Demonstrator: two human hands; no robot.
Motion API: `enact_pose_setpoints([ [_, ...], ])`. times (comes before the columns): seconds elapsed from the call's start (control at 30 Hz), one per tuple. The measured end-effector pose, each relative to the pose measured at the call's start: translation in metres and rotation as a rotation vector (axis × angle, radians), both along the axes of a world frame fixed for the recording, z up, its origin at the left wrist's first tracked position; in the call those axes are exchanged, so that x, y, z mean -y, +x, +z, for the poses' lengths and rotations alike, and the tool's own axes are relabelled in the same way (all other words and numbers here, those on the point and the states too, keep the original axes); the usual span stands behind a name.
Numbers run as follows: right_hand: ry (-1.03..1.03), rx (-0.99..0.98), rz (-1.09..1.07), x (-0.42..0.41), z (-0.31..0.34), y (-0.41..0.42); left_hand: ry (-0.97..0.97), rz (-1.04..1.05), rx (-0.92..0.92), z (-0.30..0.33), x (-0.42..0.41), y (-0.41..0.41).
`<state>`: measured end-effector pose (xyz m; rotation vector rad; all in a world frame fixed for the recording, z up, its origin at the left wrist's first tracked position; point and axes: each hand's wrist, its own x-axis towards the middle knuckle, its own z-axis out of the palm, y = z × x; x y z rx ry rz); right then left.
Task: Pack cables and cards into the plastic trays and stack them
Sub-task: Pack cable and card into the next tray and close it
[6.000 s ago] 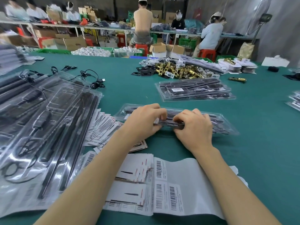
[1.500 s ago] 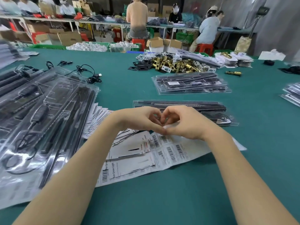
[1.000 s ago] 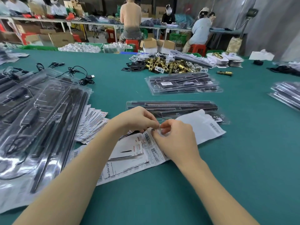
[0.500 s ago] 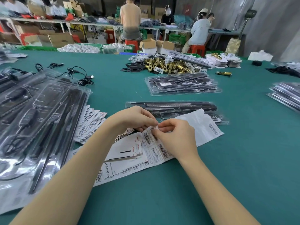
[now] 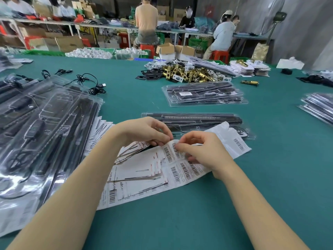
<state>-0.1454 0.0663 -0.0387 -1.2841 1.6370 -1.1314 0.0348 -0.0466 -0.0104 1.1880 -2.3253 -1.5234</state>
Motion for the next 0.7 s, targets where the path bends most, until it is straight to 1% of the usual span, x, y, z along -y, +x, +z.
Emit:
enact_pose_setpoints([
  [0.1,0.039,0.097,0.106,-0.001,0.008,-0.009,-0.016,-0.051,0.027,0.0,-0.001,0.0],
  [0.17,0.077,0.161,0.166,-0.004,0.01,-0.017,0.019,-0.074,0.001,0.001,-0.001,0.002],
  [0.23,0.098,0.174,0.206,-0.006,0.011,-0.023,0.024,-0.115,-0.02,0.003,-0.001,0.005],
  [0.3,0.099,0.171,0.223,-0.006,0.01,-0.025,-0.031,-0.153,0.015,0.003,-0.001,0.007],
  [0.37,0.087,0.18,0.229,-0.006,0.011,-0.026,-0.059,-0.14,0.064,0.001,-0.002,0.004],
  [0.43,0.051,0.195,0.197,-0.005,0.012,-0.028,-0.102,-0.107,0.107,-0.001,-0.001,-0.001],
  [0.57,-0.028,0.197,0.006,0.0,0.016,-0.037,-0.208,-0.145,0.181,-0.003,-0.004,-0.01],
  [0.7,-0.033,0.13,0.011,0.011,0.019,-0.03,-0.232,-0.214,0.198,0.001,-0.009,-0.014],
])
